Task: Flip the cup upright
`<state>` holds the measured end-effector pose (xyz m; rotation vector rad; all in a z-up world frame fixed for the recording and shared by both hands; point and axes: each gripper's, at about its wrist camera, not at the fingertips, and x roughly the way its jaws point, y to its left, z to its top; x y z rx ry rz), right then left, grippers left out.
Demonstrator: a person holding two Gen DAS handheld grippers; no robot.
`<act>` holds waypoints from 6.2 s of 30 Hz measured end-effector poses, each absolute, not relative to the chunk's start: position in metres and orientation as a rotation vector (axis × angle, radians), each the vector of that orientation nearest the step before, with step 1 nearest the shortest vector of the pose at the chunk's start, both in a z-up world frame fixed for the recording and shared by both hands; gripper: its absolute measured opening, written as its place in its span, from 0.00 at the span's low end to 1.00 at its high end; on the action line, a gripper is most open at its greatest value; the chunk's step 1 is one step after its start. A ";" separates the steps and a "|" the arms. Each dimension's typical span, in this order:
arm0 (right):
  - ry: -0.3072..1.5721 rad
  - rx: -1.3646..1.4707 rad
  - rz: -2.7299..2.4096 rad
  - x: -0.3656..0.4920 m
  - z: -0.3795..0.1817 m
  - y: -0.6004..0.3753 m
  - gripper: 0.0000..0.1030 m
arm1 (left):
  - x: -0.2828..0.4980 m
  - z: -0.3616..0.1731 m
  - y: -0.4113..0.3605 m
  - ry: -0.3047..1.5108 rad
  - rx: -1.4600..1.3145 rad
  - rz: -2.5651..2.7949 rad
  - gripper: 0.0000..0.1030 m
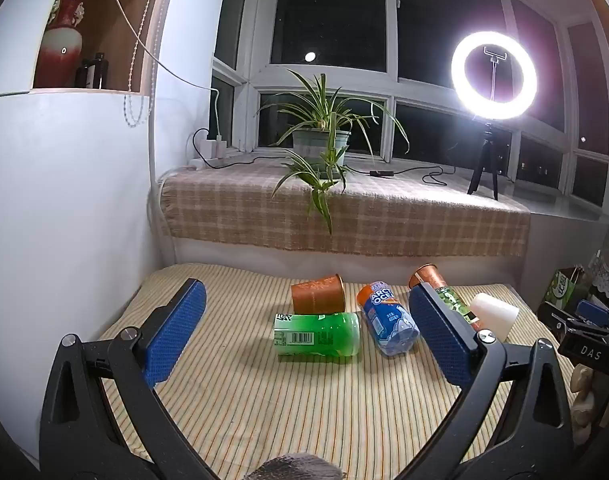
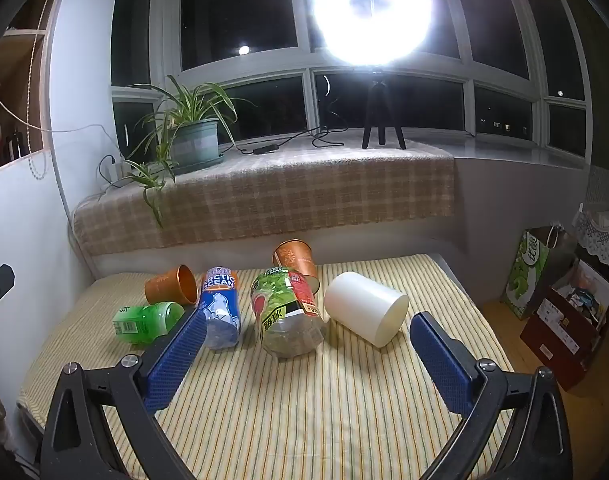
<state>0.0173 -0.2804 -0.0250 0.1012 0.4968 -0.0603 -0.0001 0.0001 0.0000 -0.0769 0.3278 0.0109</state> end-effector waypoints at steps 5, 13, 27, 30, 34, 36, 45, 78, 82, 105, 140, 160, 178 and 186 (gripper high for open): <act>0.497 0.101 -0.060 0.017 -0.025 -0.280 1.00 | 0.000 0.000 0.000 0.325 -0.074 0.011 1.00; 0.497 0.100 -0.060 0.017 -0.025 -0.280 1.00 | 0.000 0.000 0.000 0.325 -0.073 0.011 1.00; 0.509 0.104 -0.057 0.018 -0.030 -0.278 1.00 | 0.000 0.000 0.000 0.324 -0.067 0.016 1.00; 0.517 0.102 -0.054 0.022 -0.031 -0.278 1.00 | 0.002 0.001 0.003 0.328 -0.067 0.015 1.00; 0.531 0.102 -0.048 0.029 -0.032 -0.281 1.00 | 0.003 -0.003 0.004 0.335 -0.066 0.015 1.00; 0.537 0.100 -0.039 0.033 -0.033 -0.282 1.00 | 0.006 -0.007 0.003 0.341 -0.068 0.017 1.00; 0.571 0.112 0.067 0.079 -0.026 -0.304 1.00 | 0.015 -0.023 0.008 0.386 -0.069 0.009 1.00; 1.212 0.064 0.238 0.355 -0.130 -0.291 0.83 | 0.037 -0.078 0.063 0.568 -0.127 0.151 1.00; 1.249 0.065 0.241 0.362 -0.144 -0.289 0.77 | 0.039 -0.080 0.061 0.579 -0.123 0.150 1.00; 1.083 0.068 0.233 0.338 -0.082 -0.308 0.62 | 0.030 -0.071 0.053 0.560 -0.098 0.127 1.00; 1.143 0.426 0.444 0.133 -0.143 -0.230 0.62 | 0.011 -0.072 0.025 0.548 -0.124 -0.004 1.00; 1.066 0.362 0.436 0.108 -0.137 -0.240 0.79 | 0.027 -0.077 0.017 0.626 -0.200 -0.115 0.98; 0.949 0.455 0.246 0.025 -0.122 -0.335 0.81 | 0.124 -0.138 -0.026 1.085 -0.639 -0.571 0.81; 0.956 0.467 0.244 0.020 -0.125 -0.339 0.81 | 0.147 -0.160 -0.040 1.142 -0.656 -0.564 0.80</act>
